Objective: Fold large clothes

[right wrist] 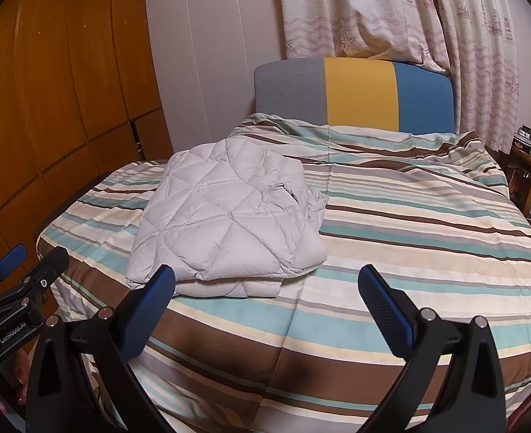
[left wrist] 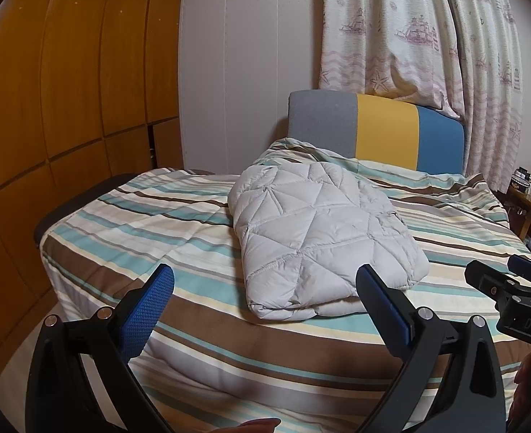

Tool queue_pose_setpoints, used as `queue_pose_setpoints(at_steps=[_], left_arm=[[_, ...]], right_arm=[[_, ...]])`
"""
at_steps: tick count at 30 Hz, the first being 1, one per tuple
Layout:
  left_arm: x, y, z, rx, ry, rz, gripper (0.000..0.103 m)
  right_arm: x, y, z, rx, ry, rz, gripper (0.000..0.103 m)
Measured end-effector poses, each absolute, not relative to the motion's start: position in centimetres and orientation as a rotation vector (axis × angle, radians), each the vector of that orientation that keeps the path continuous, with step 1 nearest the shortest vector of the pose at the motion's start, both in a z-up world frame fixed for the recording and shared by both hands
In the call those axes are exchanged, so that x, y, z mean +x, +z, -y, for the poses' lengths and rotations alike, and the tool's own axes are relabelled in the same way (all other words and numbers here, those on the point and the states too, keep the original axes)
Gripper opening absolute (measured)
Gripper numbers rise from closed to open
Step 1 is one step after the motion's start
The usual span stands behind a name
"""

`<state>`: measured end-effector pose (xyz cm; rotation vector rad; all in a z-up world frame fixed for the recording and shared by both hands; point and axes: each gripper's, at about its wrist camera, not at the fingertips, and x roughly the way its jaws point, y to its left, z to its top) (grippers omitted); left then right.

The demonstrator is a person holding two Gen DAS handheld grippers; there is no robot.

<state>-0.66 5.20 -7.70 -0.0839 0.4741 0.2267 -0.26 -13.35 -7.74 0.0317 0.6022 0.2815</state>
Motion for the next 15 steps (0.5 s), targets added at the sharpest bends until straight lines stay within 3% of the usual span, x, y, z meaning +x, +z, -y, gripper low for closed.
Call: queue_pose_setpoints(at_steps=[15], left_arm=[[-0.6,-7.96,-5.23,-0.087,0.223,-0.486,0.1]], right_arm=[[-0.29,-7.62,13.28,0.033,0.288,-0.609,0.101]])
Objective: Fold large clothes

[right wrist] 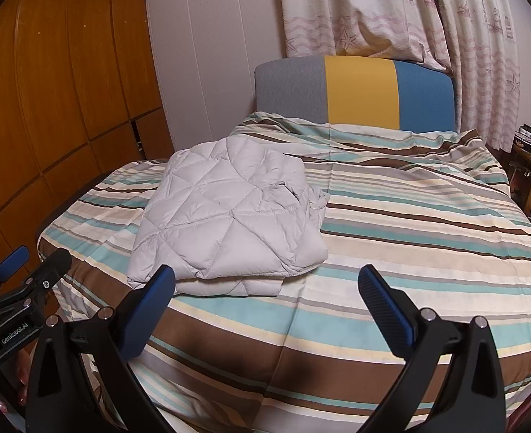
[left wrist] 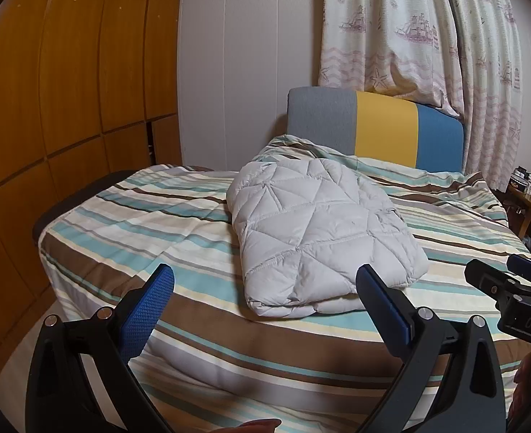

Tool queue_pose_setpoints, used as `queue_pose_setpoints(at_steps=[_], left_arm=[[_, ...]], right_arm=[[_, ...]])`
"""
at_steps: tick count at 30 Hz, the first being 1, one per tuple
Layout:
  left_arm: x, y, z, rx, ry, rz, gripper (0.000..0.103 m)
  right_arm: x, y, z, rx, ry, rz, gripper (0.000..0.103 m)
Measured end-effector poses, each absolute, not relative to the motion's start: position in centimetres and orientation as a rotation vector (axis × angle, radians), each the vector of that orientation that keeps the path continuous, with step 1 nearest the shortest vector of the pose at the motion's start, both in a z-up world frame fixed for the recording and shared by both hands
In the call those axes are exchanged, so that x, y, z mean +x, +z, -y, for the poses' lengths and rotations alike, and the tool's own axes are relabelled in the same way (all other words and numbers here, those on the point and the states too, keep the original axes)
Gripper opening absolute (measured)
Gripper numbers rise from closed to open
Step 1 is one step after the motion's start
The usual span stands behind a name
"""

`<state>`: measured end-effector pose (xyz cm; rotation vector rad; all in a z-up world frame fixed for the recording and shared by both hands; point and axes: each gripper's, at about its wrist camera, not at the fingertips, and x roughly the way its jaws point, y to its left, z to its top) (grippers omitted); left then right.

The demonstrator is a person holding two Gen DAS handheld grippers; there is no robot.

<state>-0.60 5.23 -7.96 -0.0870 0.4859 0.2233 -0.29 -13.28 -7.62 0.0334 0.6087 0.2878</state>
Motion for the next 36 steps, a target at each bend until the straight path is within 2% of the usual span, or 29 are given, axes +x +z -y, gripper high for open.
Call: queue_pose_setpoints(at_steps=[36], left_arm=[[-0.38,-8.36,-4.98,-0.121,0.123,-0.505,0.1]], right_arm=[[-0.06,-7.75,13.47,0.034,0.294,-0.621,0.101]])
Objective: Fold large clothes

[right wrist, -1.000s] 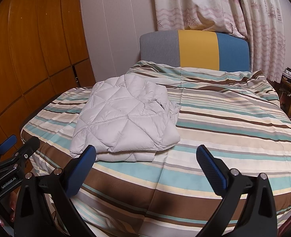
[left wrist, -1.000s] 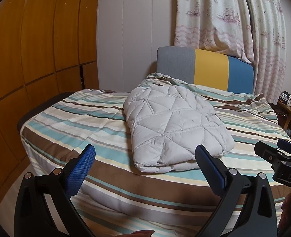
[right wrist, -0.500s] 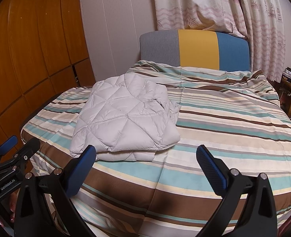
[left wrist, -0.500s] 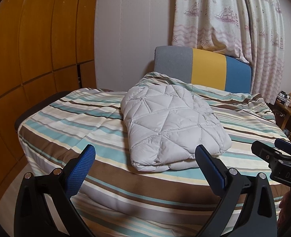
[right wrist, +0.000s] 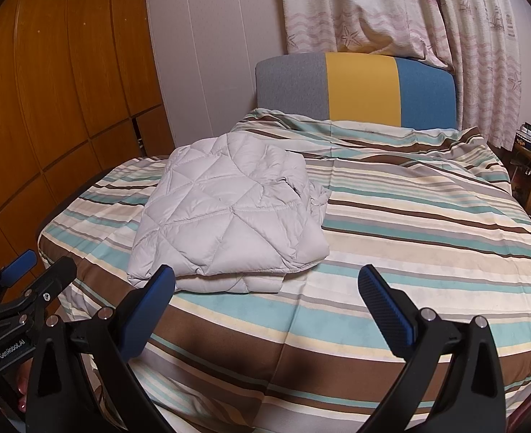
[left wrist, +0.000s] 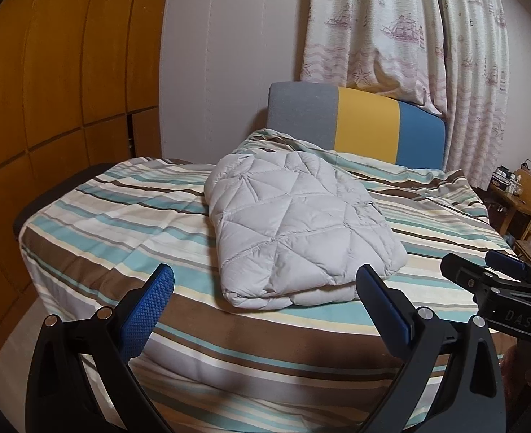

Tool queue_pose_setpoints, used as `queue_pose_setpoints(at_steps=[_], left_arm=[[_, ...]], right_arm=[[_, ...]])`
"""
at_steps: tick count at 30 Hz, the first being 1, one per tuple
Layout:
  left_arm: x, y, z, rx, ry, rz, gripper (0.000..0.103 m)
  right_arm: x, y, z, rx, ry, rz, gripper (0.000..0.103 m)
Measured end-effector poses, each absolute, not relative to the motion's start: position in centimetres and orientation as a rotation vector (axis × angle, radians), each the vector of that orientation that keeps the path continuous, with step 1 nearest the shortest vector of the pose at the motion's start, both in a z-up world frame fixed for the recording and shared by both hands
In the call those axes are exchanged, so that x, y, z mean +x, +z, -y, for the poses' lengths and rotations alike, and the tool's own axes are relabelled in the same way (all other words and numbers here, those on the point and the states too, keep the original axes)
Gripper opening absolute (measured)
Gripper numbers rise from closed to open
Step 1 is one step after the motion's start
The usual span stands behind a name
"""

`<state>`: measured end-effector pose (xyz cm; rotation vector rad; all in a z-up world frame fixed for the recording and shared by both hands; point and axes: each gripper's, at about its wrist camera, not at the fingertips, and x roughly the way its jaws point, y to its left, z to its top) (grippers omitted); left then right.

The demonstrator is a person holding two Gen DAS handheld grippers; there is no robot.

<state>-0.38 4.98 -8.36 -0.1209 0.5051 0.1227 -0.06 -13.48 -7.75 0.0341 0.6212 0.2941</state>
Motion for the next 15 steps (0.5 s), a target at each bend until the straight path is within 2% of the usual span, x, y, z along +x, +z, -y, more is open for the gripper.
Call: queue_pose_setpoints(at_steps=[15], left_arm=[[0.47,-9.03,-5.07,-0.138,0.112,-0.534,0.1]], right_arm=[[0.73,-8.67,13.58,0.046,0.29,-0.649,0.101]])
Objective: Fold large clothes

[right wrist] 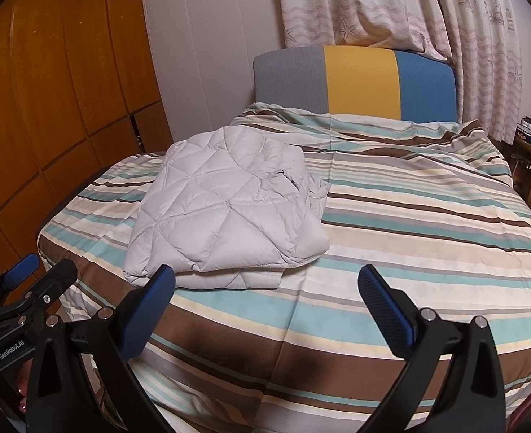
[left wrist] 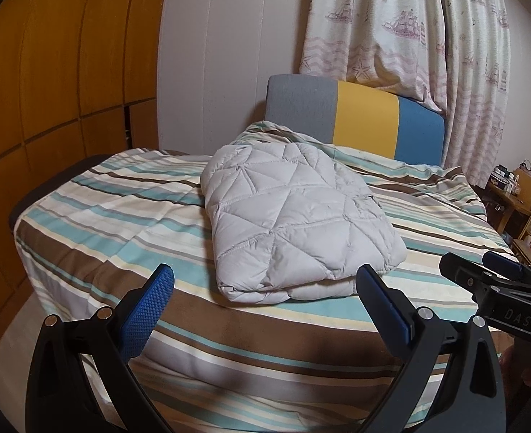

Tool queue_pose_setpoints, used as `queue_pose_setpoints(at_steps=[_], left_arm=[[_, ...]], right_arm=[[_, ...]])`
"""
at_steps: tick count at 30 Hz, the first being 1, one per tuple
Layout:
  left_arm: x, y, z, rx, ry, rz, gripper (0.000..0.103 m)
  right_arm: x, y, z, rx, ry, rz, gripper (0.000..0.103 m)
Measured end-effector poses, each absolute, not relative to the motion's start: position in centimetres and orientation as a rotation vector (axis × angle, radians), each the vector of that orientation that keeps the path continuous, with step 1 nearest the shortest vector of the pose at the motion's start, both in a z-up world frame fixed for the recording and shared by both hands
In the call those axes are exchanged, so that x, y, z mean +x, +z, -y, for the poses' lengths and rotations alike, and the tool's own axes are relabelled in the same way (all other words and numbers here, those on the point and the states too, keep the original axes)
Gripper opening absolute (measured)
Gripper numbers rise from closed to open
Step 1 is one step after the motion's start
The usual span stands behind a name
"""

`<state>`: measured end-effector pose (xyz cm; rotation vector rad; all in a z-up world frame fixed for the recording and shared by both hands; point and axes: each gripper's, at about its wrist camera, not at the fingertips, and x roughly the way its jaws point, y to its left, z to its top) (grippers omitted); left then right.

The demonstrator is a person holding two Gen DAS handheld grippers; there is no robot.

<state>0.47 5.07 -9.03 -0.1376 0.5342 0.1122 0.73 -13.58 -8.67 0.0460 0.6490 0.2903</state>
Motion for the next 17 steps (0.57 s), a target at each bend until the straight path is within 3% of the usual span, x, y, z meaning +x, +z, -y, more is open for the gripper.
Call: queue_pose_setpoints(at_steps=[17], left_arm=[[3.5,-10.5,-5.9,-0.167,0.115,-0.605,0.1]], right_arm=[[3.1,-10.4,14.1,0.058,0.268,-0.711,0.101]])
